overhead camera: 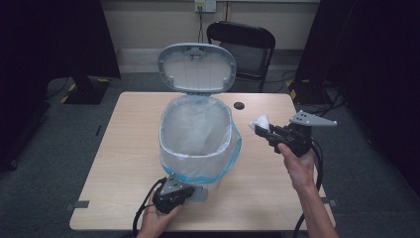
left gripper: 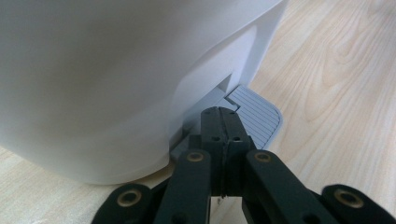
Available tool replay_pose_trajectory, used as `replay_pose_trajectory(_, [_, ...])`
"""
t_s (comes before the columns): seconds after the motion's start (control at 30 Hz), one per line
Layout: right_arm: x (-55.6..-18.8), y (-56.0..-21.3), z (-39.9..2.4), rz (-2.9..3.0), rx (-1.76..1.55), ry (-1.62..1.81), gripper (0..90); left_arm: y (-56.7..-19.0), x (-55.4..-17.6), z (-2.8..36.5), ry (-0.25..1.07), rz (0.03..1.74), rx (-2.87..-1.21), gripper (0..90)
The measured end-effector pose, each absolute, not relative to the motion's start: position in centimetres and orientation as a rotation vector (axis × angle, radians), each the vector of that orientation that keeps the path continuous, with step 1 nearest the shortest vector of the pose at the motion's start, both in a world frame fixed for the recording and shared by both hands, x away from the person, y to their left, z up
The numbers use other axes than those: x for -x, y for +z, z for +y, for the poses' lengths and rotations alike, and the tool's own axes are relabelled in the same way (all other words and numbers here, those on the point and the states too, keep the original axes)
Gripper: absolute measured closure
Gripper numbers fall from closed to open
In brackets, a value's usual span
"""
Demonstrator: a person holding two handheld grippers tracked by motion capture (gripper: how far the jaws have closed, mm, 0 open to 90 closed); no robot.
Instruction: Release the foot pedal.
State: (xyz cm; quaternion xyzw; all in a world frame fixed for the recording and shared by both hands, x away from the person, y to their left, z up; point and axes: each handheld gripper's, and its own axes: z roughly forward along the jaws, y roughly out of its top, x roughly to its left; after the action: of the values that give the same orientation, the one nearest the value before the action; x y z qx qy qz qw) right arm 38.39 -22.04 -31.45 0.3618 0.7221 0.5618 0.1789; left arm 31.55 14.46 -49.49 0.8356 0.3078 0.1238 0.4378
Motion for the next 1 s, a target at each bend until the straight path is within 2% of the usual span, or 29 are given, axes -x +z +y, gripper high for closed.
replay_pose_trajectory(0.27, [-38.6, -28.7, -21.3, 2.031, -0.956, 1.633, 70.9, -49.5, -31.7, 14.6, 0.290, 0.773, -2.070, 90.0])
replay_pose_trajectory(0.63, [-38.3, -26.7, -19.4, 2.053, -0.893, 1.689, 70.9, -49.6, -31.6, 14.6, 0.298, 0.770, -2.069, 90.0])
replay_pose_trajectory(1.0, [-38.6, -24.7, -15.9, 2.121, -0.788, 1.733, 70.9, -49.6, -31.6, 14.6, 0.298, 0.768, -2.067, 90.0])
